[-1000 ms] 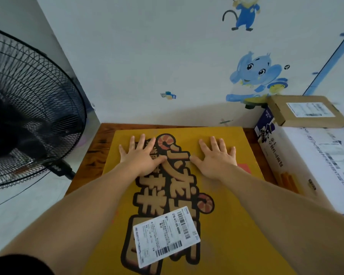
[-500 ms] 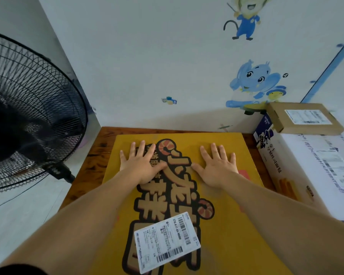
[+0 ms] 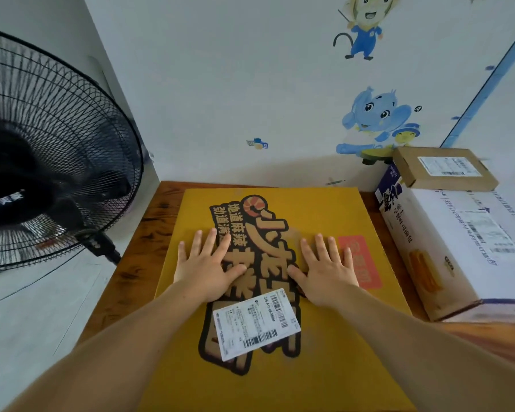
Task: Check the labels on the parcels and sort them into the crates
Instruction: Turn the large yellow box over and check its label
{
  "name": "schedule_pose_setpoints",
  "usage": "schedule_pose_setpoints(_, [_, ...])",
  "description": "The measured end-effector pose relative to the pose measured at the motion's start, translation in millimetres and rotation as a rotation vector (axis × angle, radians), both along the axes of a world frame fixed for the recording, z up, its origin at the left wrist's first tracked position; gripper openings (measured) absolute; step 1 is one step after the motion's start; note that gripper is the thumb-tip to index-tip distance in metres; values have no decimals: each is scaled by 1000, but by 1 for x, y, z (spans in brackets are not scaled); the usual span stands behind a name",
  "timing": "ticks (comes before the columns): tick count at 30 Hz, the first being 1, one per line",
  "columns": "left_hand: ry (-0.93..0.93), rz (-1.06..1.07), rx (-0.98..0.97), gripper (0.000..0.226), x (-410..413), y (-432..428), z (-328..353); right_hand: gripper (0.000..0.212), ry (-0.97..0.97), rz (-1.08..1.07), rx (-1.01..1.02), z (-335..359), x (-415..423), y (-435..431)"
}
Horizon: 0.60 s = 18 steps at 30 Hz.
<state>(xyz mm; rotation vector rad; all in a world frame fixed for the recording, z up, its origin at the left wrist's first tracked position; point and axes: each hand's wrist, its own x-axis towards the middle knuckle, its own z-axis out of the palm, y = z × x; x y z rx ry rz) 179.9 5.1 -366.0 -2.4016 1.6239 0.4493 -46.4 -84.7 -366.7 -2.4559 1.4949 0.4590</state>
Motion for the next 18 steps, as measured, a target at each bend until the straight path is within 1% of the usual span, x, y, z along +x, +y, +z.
schedule_pose_setpoints(4, [11, 18, 7, 81, -1, 0, 2, 77, 3, -7, -2, 1, 0, 2])
schedule_pose_setpoints(7, [25, 26, 25, 81, -5, 5, 5, 73, -16, -21, 9, 7, 1, 10])
schedule_pose_setpoints(9, [28, 4, 38, 82, -10, 14, 5, 71, -14, -20, 22, 9, -1, 23])
schedule_pose_setpoints(13, [48, -35, 26, 83, -15, 31, 4, 72, -17, -41, 46, 7, -8, 53])
schedule_pose_setpoints(18, [15, -57, 6, 80, -17, 40, 0, 73, -34, -89, 60, 1, -13, 86])
